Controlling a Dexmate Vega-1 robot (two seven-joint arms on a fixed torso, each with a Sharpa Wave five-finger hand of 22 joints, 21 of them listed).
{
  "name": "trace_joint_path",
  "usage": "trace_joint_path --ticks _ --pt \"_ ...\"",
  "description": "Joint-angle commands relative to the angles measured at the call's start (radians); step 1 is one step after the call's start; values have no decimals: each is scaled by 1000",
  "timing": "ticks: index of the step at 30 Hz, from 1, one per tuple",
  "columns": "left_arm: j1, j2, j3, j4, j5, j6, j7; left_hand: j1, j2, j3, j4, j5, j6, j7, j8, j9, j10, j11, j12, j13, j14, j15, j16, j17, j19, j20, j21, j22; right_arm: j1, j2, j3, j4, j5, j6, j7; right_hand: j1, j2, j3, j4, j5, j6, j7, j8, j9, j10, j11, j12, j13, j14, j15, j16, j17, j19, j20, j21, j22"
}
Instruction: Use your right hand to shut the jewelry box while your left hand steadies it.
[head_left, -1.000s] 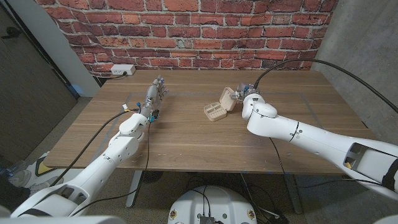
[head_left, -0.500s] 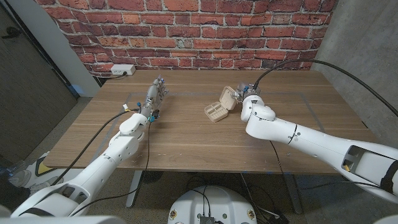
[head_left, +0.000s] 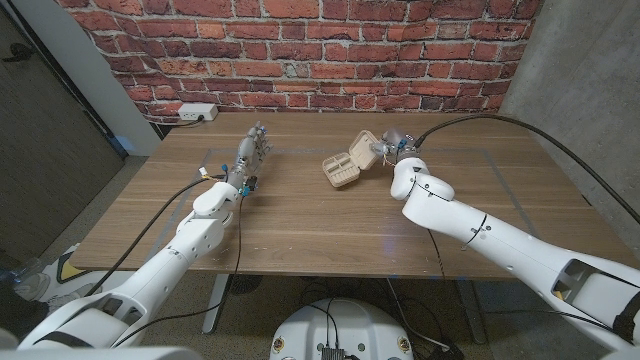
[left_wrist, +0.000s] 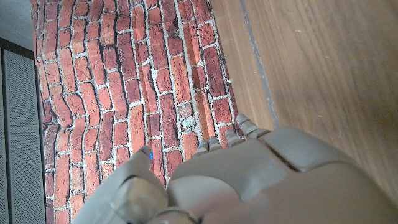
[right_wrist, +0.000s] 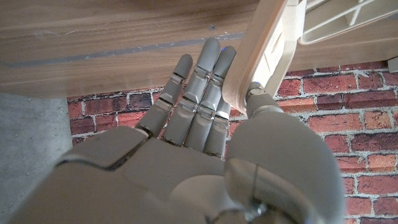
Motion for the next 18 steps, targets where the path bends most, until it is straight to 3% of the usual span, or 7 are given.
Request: trace_joint_path --ticks 1,8,10,11,13,18 --pt "-12 1 10 10 17 -11 -9 17 30 4 -11 7 -29 -12 14 5 -13 1 16 2 -24 -34 9 3 5 -39 -5 2 -139 24 204 15 209 303 -44 27 18 9 5 -1 34 -28 8 3 7 -3 9 7 14 -51 3 7 -1 -18 9 5" --pt "-22 11 18 12 36 -20 -23 119 24 41 -81 -1 30 -18 26 5 51 -10 27 2 49 -37 15 0 43 -47 -1 -1 -160 21 235 24 268 383 -36 29 15 10 6 -1 32 -25 12 3 7 1 13 15 15 -50 4 13 -5 -19 18 11" --pt "-31 17 26 19 46 -25 -40 163 23 56 -111 -8 45 -18 28 6 75 -11 30 2 78 -40 16 0 54 -48 0 -1 -161 18 238 26 277 397 -33 30 17 11 8 -1 32 -25 13 3 7 0 13 17 16 -50 4 14 -5 -19 20 12" --pt "-37 20 31 23 54 -29 -49 209 13 68 -146 -21 67 -21 31 6 109 -14 35 3 114 -40 18 1 67 -51 2 0 -163 14 240 29 284 417 -27 30 16 12 7 -1 32 -25 13 3 7 0 14 18 17 -51 5 15 -6 -20 21 13" --pt "-49 31 43 30 82 -39 -61 264 -5 77 -190 -34 96 -19 34 7 139 -12 36 4 164 -32 23 2 78 -56 2 1 -170 18 253 33 309 439 -23 31 16 12 8 -1 32 -25 15 4 7 0 15 20 18 -51 5 17 -6 -20 24 14" --pt "-76 45 67 47 132 -68 -83 349 -26 90 -253 -52 171 -9 50 9 209 -13 43 7 247 -45 31 6 105 -55 11 6 -189 19 286 51 375 518 4 33 15 14 8 -1 33 -23 18 5 10 2 18 25 21 -52 8 22 -7 -22 31 19"
